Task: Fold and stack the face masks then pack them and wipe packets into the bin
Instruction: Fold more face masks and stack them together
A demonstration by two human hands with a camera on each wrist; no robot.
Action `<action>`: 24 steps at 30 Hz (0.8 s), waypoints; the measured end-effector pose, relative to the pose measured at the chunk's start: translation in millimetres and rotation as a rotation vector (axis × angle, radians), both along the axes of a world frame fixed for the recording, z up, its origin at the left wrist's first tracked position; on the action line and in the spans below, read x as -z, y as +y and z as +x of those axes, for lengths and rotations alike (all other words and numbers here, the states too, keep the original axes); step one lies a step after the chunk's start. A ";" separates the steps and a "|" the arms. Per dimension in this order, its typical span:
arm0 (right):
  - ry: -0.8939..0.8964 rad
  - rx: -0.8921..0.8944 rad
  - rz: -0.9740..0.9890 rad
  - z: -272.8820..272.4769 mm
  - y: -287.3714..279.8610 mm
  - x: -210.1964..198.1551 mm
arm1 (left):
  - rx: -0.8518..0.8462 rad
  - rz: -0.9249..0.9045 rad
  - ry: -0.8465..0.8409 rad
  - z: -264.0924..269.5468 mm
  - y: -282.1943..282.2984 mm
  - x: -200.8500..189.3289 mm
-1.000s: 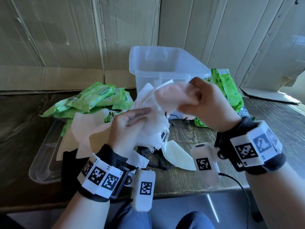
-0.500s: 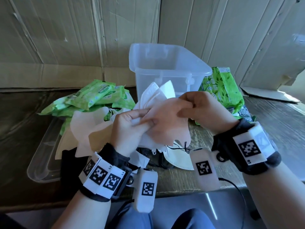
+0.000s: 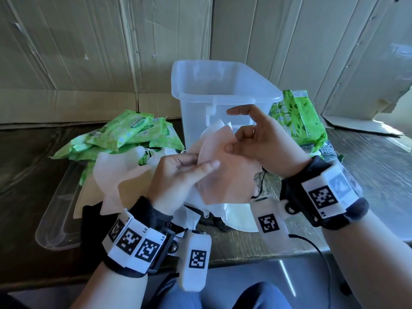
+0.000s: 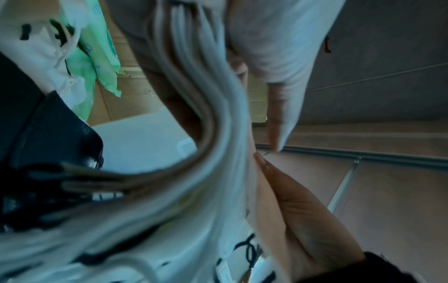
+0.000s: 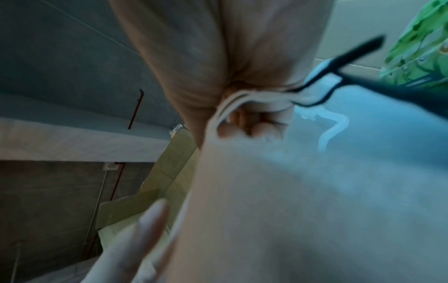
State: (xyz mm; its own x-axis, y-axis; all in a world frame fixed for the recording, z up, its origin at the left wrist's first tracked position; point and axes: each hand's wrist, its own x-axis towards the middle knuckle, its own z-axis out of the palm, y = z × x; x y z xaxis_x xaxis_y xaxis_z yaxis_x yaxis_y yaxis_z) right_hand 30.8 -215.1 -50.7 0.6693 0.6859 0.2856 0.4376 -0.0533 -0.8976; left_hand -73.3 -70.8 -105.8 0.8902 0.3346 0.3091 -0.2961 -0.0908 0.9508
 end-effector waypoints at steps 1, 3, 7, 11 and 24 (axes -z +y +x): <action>-0.001 0.026 -0.007 0.6 1.9 1.7 | -0.003 0.016 -0.006 0.6 -1.5 1.2; -0.031 0.111 -0.018 1.2 3.8 4.2 | -0.034 0.044 -0.002 3.2 -1.3 5.5; -0.089 0.210 -0.062 8.8 -0.8 2.4 | -0.038 0.004 -0.018 2.1 2.7 6.8; 0.032 0.103 -0.318 22.7 -5.4 11.9 | -0.021 0.015 -0.007 2.2 7.9 8.2; 0.102 0.442 0.123 38.5 -10.6 18.0 | -0.199 -0.091 -0.027 7.9 23.6 12.0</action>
